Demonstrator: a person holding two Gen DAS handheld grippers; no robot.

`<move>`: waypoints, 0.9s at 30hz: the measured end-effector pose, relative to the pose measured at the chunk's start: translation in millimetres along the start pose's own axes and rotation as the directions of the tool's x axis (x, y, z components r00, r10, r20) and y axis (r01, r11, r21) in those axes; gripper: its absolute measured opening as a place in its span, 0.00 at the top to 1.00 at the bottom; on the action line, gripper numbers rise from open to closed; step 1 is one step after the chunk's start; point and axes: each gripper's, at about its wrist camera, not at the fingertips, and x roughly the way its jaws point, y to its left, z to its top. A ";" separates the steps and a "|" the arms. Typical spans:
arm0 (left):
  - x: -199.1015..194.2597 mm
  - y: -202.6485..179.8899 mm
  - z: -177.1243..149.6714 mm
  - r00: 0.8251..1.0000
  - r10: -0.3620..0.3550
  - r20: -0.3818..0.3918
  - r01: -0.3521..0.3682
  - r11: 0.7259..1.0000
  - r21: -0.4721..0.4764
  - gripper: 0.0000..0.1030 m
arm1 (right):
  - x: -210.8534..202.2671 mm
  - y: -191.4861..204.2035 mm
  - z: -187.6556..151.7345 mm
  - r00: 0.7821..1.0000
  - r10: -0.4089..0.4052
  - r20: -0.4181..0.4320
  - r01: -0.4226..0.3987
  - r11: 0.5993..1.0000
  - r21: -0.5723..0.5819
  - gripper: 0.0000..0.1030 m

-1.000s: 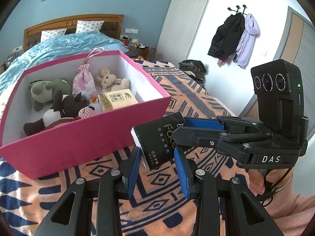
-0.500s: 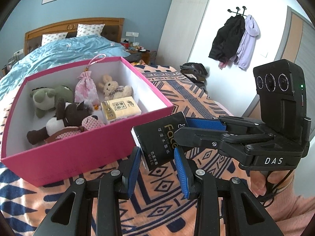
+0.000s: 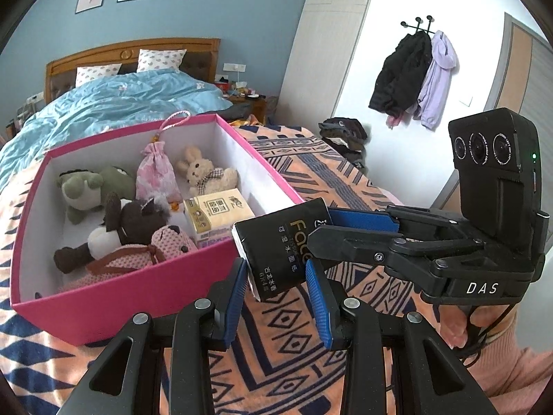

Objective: Organize objects
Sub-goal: 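Carry the black tissue pack over the pink box and lower it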

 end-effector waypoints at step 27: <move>3.6 6.3 25.5 0.999 0.034 0.024 -0.035 0.999 0.009 0.66 | 2.4 -3.3 24.3 0.999 -0.001 0.039 0.002 1.000 -0.025 0.63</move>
